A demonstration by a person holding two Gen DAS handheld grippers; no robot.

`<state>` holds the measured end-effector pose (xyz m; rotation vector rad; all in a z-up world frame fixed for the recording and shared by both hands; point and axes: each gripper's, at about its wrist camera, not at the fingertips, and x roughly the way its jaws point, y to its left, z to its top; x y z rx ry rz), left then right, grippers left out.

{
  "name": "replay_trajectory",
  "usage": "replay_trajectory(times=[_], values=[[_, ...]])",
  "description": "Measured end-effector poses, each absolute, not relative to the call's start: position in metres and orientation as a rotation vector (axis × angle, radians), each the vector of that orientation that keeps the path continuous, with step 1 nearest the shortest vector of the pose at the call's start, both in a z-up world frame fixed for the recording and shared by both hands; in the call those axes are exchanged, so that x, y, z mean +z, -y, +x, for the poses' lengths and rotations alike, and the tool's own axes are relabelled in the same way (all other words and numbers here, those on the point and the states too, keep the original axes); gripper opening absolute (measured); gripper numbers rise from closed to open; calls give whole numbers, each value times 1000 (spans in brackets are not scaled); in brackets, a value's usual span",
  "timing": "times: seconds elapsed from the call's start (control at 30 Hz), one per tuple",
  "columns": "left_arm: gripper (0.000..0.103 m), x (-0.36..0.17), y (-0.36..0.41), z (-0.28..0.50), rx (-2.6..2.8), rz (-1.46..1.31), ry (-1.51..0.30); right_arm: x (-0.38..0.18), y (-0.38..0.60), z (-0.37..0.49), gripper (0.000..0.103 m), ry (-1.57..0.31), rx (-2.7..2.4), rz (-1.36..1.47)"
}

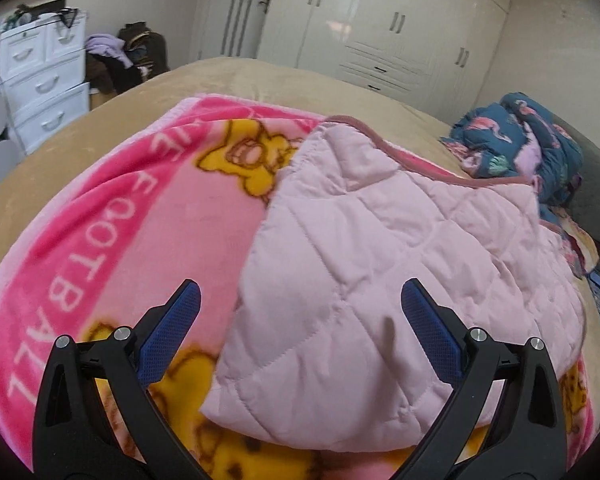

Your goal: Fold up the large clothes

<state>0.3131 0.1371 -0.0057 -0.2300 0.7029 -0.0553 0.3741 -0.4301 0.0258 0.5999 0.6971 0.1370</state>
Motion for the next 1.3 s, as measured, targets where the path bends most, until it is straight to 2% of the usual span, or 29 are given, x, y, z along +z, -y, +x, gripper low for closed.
replay_trajectory(times=[0.17,0.33,0.37,0.4,0.43,0.5,0.53,0.6,0.73,0.87,1.3], values=[[94,-18,-131,318,-104,-212,-747,4,414,334,99,-710,64,346],[92,-31,-130,318,-155,-262,-748,-35,391,320,99,-737,130,216],[84,-31,-131,317,-155,-263,-742,-40,386,321,99,-736,134,198],[67,-30,-131,317,-152,-259,-736,-46,383,320,97,-726,130,183],[58,-29,-131,316,-148,-256,-729,-47,380,319,76,-719,136,181],[31,-25,-130,314,-165,-254,-705,-51,374,319,45,-713,137,160],[26,-22,-130,313,-167,-251,-693,-47,373,318,28,-697,139,165],[10,-12,-129,311,-163,-247,-657,-30,367,313,21,-661,134,167],[10,29,-128,312,-162,-244,-560,15,362,318,18,-558,112,151],[10,43,-115,337,-126,-167,-564,39,363,350,18,-543,80,158],[10,-5,-112,413,29,-87,-697,-31,365,437,18,-770,-30,189]])
